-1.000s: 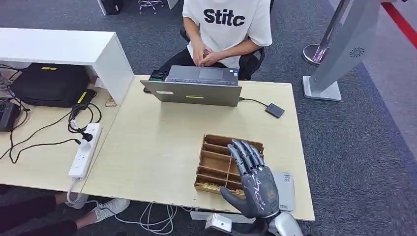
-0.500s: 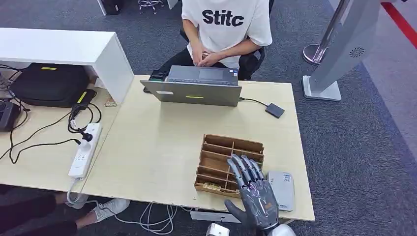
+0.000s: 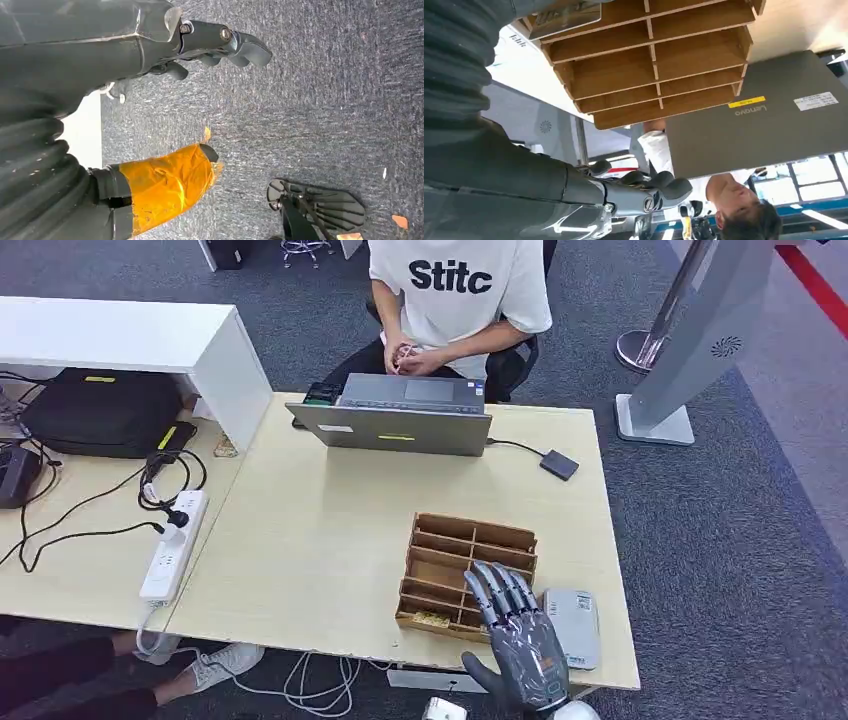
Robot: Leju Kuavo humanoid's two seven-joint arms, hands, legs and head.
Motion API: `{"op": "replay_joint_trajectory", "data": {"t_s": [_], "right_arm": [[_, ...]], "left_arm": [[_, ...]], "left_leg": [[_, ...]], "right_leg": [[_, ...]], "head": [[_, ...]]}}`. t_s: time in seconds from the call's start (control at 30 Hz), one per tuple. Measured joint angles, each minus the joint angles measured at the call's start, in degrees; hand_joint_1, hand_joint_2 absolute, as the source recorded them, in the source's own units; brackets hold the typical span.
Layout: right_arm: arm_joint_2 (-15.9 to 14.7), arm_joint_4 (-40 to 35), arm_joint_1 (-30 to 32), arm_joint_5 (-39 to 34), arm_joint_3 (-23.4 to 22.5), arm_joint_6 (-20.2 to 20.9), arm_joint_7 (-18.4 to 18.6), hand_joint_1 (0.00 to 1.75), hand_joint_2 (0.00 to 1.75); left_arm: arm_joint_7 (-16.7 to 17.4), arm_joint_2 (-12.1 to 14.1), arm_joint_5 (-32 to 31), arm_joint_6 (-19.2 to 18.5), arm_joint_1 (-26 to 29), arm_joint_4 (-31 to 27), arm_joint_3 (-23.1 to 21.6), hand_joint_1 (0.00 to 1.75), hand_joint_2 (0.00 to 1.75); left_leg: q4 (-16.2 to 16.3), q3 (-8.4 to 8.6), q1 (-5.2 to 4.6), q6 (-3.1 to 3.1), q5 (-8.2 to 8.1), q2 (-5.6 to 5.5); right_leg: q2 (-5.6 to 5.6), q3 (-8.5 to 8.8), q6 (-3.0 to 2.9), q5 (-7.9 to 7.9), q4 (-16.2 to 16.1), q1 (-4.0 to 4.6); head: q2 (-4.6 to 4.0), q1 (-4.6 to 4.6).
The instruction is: Pass the card to the sensor for recognition and then transmit it.
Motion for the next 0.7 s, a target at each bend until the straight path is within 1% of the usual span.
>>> {"op": "replay_joint_trajectory", "data": {"t_s": [0.07, 0.2, 0.4, 0.53, 0.7], "right_arm": [[0.0, 0.0, 0.0, 0.8, 0.0, -0.1, 0.4, 0.0, 1.75], [0.0, 0.7, 0.0, 6.6, -0.1, -0.8, 3.8, 0.0, 1.75], [0.0, 4.6, -0.1, 12.2, -0.5, -2.1, 7.1, 0.0, 1.75], [0.0, 7.0, -0.1, 12.8, -0.6, -2.1, 8.7, 0.0, 1.75], [-0.1, 9.0, -0.1, 10.2, -0.6, -1.4, 7.7, 0.0, 1.75]], "left_arm": [[0.0, 0.0, 0.0, 0.0, 0.0, 0.0, 0.1, 0.0, 1.75], [0.1, 0.0, 0.0, 0.4, 0.0, 0.0, 0.3, 0.0, 1.75], [0.3, -0.2, -0.2, 0.7, 0.0, 0.0, 0.3, 0.0, 1.75], [0.3, -0.3, -0.2, 0.7, 0.0, 0.0, 0.4, 0.0, 1.75], [0.3, -0.3, 0.0, 0.8, 0.0, 0.0, 0.7, 0.0, 1.75]], "left_leg": [[0.0, 0.0, 0.0, 0.0, 0.0, 0.0], [0.0, 0.0, 0.0, 0.0, 0.0, 0.0], [0.0, 0.0, 0.0, 0.0, 0.0, 0.0], [0.0, 0.0, 0.0, 0.0, 0.0, 0.0], [0.0, 0.0, 0.0, 0.0, 0.0, 0.0]], "right_leg": [[0.0, 0.0, 0.0, 0.0, 0.0, 0.0], [0.0, 0.0, 0.0, 0.0, 0.0, 0.0], [0.0, 0.0, 0.0, 0.0, 0.0, 0.0], [0.0, 0.0, 0.0, 0.0, 0.0, 0.0], [0.0, 0.0, 0.0, 0.0, 0.0, 0.0]], "head": [[0.0, 0.0], [0.0, 0.0], [0.0, 0.0], [0.0, 0.0], [0.0, 0.0]]}}
